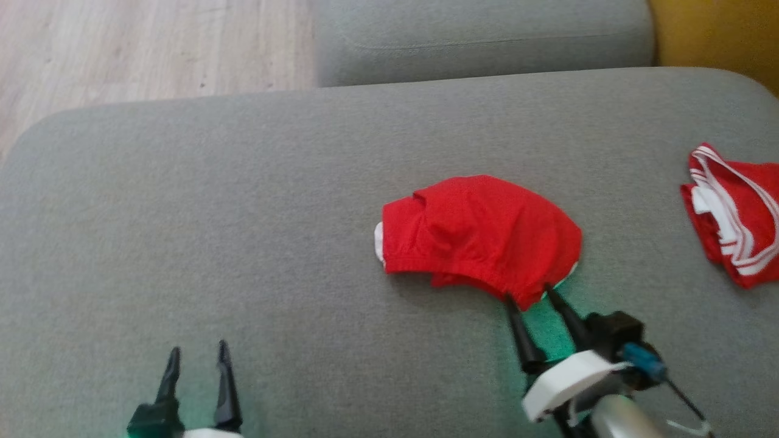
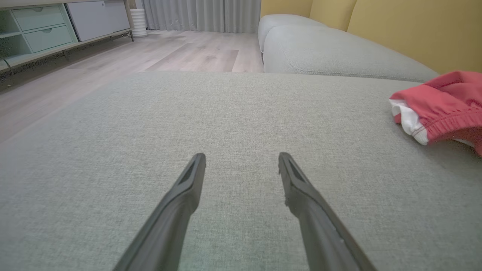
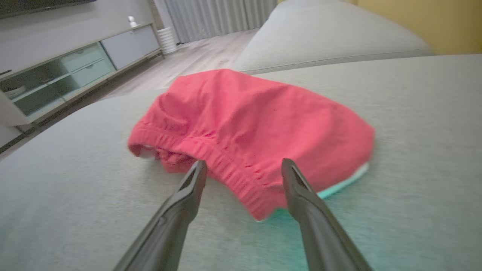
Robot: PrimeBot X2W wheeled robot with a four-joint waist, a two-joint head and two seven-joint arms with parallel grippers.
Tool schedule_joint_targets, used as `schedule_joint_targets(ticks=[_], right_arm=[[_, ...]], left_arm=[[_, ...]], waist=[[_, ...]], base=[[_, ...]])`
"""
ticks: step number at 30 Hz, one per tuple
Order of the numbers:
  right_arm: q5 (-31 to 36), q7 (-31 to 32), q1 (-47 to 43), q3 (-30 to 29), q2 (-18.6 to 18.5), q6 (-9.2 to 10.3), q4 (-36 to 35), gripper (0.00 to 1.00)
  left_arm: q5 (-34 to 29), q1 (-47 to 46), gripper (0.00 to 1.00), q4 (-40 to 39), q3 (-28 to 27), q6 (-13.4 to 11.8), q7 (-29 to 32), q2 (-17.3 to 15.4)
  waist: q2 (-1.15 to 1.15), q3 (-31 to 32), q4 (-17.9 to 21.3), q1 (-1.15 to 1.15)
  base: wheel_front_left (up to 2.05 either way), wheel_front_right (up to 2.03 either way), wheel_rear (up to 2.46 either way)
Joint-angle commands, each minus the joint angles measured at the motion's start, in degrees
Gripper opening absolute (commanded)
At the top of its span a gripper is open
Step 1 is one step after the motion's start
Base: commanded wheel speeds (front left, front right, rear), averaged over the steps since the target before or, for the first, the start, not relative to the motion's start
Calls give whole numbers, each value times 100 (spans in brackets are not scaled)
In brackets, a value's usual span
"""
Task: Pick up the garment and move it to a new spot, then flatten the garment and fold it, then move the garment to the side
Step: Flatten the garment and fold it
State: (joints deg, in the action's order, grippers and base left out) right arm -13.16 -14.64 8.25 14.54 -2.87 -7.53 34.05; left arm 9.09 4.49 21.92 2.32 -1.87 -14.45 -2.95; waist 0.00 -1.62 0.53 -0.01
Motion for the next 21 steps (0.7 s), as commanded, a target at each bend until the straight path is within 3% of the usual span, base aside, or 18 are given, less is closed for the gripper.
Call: schedule_joint_targets(ticks=[1, 6, 10, 14, 21], right_arm=[[-114, -36, 184, 332, 0, 4, -215, 100], [-499, -36, 417, 1068, 0, 4, -224, 100], [-1042, -36, 757, 1777, 0, 4, 179, 100], [-1362, -36, 995, 1888, 0, 4, 445, 100], [-1486, -36, 1223, 1534, 0, 4, 720, 100]], left_arm=[[43, -302, 100, -124, -66, 22, -54, 4], [107, -522, 100, -76, 233, 38, -54, 6], [203, -622, 100, -49, 495, 23, -54, 6], [225, -614, 100, -30, 587, 2, -54, 6], [249, -575, 100, -10, 594, 21, -54, 7]], waist=[[0, -61, -91, 1], [0, -172, -403, 1], [0, -302, -852, 1], [0, -409, -1189, 1], [0, -528, -1534, 1]], base=[[0, 0, 0], [0, 0, 0], [0, 0, 0], [0, 0, 0], [0, 0, 0]])
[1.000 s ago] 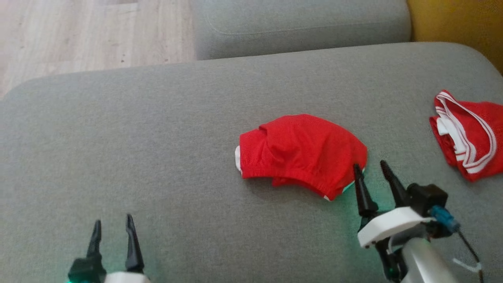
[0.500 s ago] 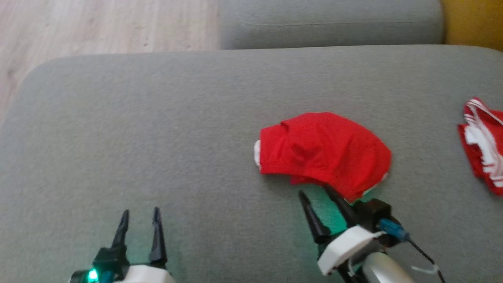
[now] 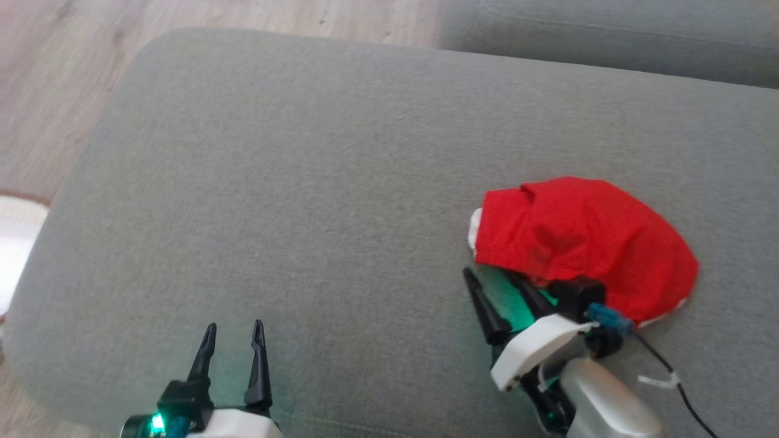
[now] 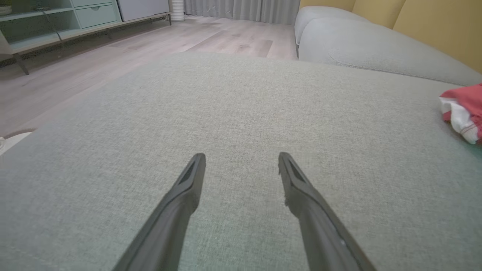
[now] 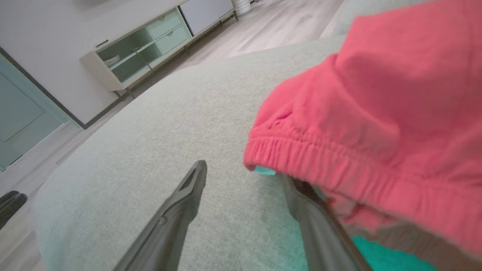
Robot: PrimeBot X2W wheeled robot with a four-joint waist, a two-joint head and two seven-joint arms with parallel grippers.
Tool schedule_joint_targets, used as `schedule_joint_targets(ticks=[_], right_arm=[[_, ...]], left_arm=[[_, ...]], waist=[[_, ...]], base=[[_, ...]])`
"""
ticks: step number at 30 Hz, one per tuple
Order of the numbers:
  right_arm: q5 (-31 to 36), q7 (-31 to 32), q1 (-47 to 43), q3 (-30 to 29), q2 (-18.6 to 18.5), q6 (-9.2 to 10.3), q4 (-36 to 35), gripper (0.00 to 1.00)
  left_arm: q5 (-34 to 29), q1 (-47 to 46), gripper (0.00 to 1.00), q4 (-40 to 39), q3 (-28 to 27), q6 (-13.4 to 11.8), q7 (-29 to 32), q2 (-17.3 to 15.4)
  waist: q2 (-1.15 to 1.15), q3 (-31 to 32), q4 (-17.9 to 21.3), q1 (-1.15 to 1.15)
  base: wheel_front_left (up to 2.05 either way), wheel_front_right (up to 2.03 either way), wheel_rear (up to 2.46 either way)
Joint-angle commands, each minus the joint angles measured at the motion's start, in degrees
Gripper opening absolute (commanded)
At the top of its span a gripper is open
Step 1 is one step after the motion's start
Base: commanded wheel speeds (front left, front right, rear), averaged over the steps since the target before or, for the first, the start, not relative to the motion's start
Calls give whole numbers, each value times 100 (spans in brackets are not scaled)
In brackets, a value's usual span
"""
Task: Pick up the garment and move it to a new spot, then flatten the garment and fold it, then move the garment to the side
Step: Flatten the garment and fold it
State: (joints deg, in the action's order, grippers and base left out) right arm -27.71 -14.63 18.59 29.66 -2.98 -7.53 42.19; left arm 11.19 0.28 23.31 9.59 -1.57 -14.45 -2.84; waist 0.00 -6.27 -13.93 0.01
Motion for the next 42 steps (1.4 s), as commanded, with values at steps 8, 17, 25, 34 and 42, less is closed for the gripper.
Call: schedule_joint_targets(ticks=[8, 17, 25, 34, 42], right_arm=[[-309, -37, 257, -229, 11, 4, -430, 77], [-623, -37, 359, -264, 11, 4, -894, 0], [-527, -37, 1664, -55, 11, 4, -1299, 0], [-400, -37, 2727, 192, 7, 4, -1444, 0], [-558, -37, 1237, 305, -1049, 4, -649, 0]], left_arm=[[122, -249, 100, -219, 32, -12, -54, -4], [206, -287, 100, -194, 129, -40, -54, -4], [313, -268, 100, -119, 236, -30, -55, -4], [260, 118, 100, -83, 27, -24, -55, -4], [256, 284, 100, -144, -88, 29, -55, -4]], waist=[[0, -176, -186, -1], [0, -151, -112, -1], [0, 109, -320, -1], [0, 492, -615, -1], [0, 354, -84, -1]], base=[[0, 0, 0], [0, 0, 0], [0, 0, 0], [0, 0, 0], [0, 0, 0]])
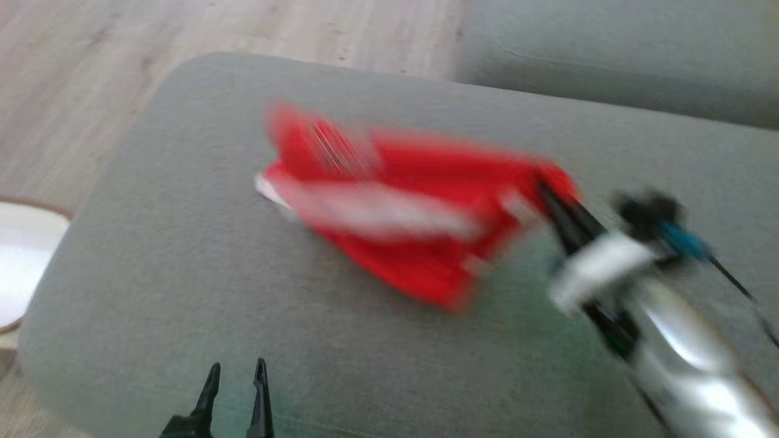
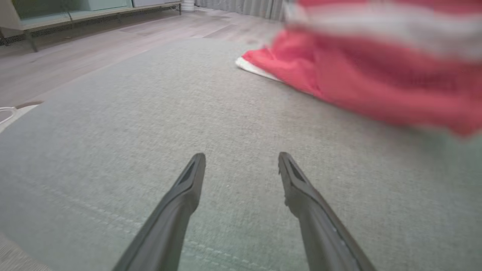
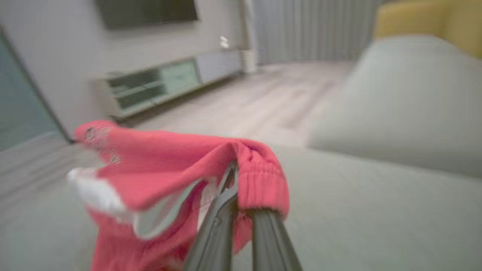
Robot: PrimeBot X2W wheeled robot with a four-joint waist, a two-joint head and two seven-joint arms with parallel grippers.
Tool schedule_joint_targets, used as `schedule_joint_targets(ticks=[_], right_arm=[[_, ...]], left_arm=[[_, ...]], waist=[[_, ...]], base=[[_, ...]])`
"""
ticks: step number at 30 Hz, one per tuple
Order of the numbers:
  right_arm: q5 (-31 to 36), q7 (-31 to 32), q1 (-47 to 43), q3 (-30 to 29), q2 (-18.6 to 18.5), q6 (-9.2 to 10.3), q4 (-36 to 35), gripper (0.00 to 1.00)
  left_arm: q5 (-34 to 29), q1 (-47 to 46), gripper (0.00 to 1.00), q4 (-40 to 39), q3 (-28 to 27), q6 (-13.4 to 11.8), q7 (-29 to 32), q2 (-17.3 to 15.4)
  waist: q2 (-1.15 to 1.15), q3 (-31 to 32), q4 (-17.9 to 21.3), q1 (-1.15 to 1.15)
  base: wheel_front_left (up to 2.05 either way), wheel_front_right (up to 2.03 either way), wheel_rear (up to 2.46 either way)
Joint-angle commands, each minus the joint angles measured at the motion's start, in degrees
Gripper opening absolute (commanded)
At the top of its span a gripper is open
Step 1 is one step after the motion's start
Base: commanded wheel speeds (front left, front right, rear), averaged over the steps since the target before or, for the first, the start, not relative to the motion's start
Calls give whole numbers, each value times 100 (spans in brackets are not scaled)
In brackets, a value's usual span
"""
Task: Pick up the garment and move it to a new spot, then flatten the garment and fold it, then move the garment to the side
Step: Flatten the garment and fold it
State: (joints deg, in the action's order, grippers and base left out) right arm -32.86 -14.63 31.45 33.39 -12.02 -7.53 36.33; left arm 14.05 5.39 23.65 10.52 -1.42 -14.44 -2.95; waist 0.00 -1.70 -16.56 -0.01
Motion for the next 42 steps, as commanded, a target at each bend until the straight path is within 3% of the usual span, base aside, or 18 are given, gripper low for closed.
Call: schedule_joint_targets(ticks=[1, 4, 5, 6, 10, 16, 23, 29, 42], right_arm=[[-94, -37, -250, -189, -296, 4, 86, 0], [-105, -37, -682, -588, -698, 4, 445, 0], [-101, -37, -780, -757, -780, 4, 578, 10], [-24, -37, -837, -863, -855, 4, 676, 100], [394, -37, -860, -1335, -881, 4, 770, 100], [1448, -37, -986, -2202, -512, 4, 371, 100], [2621, -37, -1608, -3156, 449, 4, -578, 100], [2827, -37, -1896, -3169, 774, 4, -903, 100], [2766, -37, -1874, -3020, 882, 4, -875, 100]], left_arm=[[-32, -263, 100, -193, -155, 20, -56, 7], [-59, -418, 100, -237, -74, 41, -56, 7], [-85, -468, 100, -246, -47, 54, -56, 7], [-101, -507, 100, -245, -28, 61, -56, 7], [-119, -619, 100, -240, 12, 73, -56, 7], [-41, -730, 100, -255, 106, 99, -56, 7], [171, -1058, 100, -187, 582, 216, -56, 7], [777, -1409, 100, 254, 1067, 484, -56, 7], [1593, -2029, 100, 949, 1561, 836, -56, 7]], waist=[[0, -144, 247, 1], [0, -251, 435, 1], [0, -269, 498, 1], [0, -287, 568, 1], [0, -298, 851, 1], [0, -306, 1156, 1], [0, -463, 1504, 1], [0, -640, 1823, 1], [0, -968, 2242, 1]], base=[[0, 0, 0], [0, 0, 0], [0, 0, 0], [0, 0, 0], [0, 0, 0], [0, 0, 0], [0, 0, 0], [0, 0, 0], [0, 0, 0]])
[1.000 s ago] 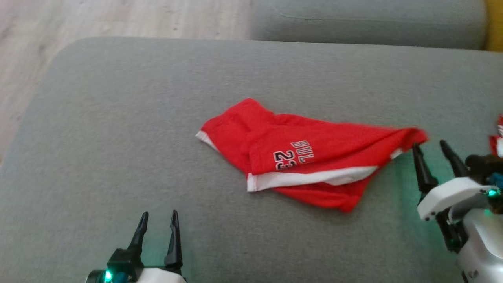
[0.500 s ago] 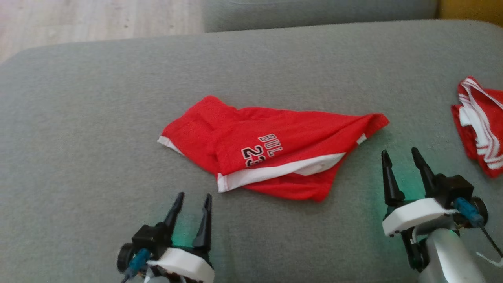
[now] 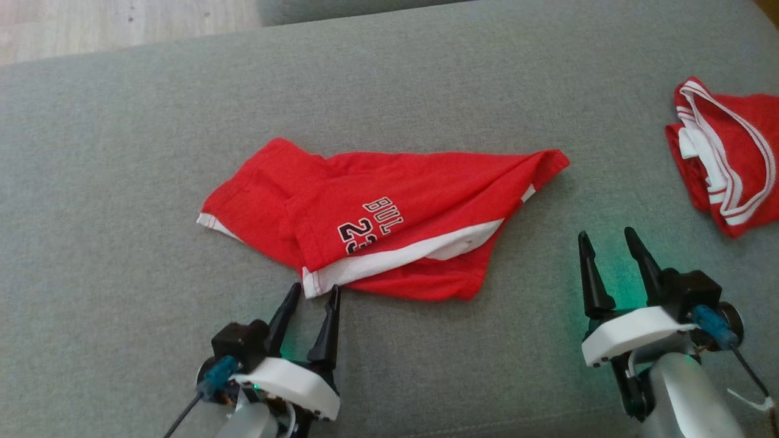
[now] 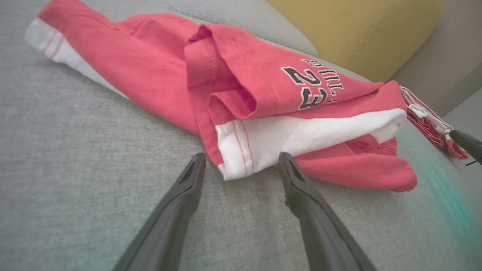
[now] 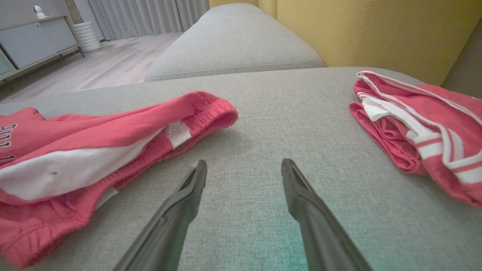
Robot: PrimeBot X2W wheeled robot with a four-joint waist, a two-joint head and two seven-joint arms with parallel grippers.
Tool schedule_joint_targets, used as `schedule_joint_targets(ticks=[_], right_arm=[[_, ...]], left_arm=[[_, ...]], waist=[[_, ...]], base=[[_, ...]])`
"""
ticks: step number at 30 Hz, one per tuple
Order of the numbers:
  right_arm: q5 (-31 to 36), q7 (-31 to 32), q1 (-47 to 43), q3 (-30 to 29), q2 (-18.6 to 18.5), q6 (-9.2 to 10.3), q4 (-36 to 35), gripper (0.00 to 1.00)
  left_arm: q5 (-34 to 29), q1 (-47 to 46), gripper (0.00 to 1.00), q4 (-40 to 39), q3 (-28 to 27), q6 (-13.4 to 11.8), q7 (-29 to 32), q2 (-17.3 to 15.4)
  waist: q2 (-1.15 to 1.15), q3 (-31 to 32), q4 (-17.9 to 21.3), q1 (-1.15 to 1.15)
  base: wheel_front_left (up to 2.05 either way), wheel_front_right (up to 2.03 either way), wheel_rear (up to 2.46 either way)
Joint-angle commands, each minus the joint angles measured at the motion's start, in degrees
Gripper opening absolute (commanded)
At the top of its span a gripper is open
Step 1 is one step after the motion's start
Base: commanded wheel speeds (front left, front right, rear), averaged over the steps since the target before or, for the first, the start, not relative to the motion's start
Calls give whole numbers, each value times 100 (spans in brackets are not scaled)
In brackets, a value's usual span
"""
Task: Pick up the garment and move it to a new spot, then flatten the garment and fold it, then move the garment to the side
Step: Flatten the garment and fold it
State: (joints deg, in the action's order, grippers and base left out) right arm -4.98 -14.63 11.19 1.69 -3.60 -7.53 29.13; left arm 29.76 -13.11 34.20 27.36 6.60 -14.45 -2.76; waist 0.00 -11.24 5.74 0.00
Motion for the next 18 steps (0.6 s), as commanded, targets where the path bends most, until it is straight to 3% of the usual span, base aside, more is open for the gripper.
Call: schedule_joint_targets(ticks=[1, 2, 4, 14, 18], right_arm=[[-30, -37, 157, 157, 41, 4, -152, 100], [-41, -37, 161, 162, 44, 4, -146, 100], [-63, -37, 164, 165, 48, 4, -134, 100], [-186, -37, 6, 139, 62, 4, -5, 100], [-253, -37, -32, 215, 66, 4, 44, 100]], left_arm=[[42, -207, 100, -89, -119, 43, -55, -11], [64, -231, 93, -83, -123, 50, -55, -11], [63, -270, 0, -134, -145, 61, -55, -11], [-708, -237, 0, -1892, -826, 79, -55, -11], [-871, -349, 0, -2005, -1075, 77, -55, -11]], waist=[[0, -27, 24, 0], [0, -36, 33, 0], [0, -44, 39, 0], [0, 181, -380, 0], [0, 267, -538, 0]], base=[[0, 0, 0], [0, 0, 0], [0, 0, 0], [0, 0, 0], [0, 0, 0]])
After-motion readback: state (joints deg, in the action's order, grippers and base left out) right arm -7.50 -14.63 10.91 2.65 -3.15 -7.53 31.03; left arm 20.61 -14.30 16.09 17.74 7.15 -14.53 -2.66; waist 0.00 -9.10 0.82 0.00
